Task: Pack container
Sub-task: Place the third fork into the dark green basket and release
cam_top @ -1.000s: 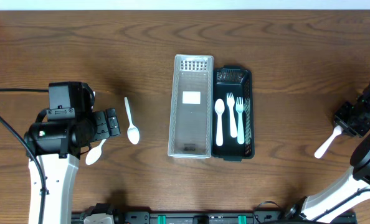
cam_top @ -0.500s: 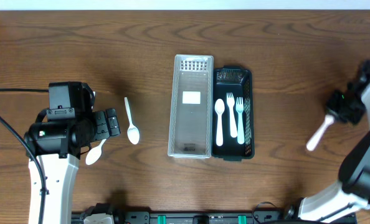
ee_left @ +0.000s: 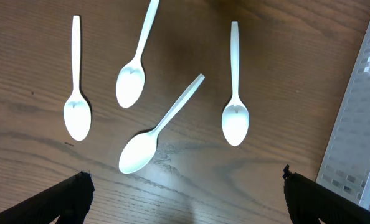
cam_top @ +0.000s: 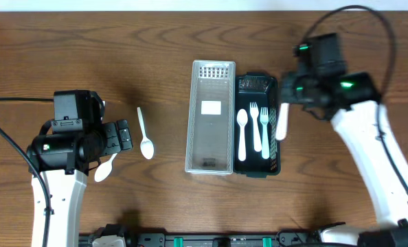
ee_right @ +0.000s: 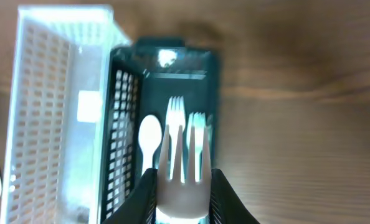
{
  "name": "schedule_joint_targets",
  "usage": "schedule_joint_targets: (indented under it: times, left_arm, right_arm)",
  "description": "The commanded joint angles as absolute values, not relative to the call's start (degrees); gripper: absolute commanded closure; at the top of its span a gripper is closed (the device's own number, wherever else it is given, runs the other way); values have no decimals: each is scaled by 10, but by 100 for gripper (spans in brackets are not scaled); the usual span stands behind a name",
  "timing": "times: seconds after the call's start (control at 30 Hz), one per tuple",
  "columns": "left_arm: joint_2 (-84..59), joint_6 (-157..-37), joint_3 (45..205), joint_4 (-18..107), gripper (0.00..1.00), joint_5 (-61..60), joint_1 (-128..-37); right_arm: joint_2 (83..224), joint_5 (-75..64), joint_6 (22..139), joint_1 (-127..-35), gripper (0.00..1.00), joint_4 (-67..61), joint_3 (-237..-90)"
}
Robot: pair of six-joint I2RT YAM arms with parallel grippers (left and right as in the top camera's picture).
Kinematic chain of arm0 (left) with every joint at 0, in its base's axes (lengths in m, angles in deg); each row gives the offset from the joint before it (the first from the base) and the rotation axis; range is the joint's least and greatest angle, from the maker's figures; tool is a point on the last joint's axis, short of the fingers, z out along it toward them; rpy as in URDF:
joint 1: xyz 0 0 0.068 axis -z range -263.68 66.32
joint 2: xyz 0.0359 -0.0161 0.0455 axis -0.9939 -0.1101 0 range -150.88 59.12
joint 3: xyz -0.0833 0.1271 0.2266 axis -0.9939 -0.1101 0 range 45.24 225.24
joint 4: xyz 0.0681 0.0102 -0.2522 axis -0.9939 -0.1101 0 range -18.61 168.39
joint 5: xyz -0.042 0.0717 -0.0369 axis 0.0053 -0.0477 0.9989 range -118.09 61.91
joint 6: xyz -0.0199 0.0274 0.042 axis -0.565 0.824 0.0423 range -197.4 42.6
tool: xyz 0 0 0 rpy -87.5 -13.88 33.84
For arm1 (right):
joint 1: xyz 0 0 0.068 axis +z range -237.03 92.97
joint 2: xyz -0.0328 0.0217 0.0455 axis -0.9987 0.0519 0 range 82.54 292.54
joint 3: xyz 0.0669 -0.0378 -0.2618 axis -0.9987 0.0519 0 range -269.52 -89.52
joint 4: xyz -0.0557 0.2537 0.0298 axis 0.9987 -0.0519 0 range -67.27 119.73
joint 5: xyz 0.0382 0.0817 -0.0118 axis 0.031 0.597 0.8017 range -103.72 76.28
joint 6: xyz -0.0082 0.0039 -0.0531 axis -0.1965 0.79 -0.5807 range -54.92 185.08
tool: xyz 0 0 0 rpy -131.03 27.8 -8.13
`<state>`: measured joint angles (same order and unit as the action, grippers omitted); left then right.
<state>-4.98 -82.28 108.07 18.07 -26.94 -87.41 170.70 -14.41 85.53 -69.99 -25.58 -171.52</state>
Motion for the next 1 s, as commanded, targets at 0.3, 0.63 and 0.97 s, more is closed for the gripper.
schedule_joint_targets:
  times: [0.3, 0.63, 0.97]
  left_arm:
    - [-52, -827, 1089, 177, 0, -270, -874]
    - [-52, -827, 1088, 177, 0, -270, -874]
    - [-52, -826, 1089, 184, 0, -266, -874]
  right_arm:
    - [1872, -179, 890, -639, 84, -239, -1710]
    - [1844, -179, 834, -638, 46, -222, -1748]
    - [1753, -217, 807, -758, 9, -281, -1824]
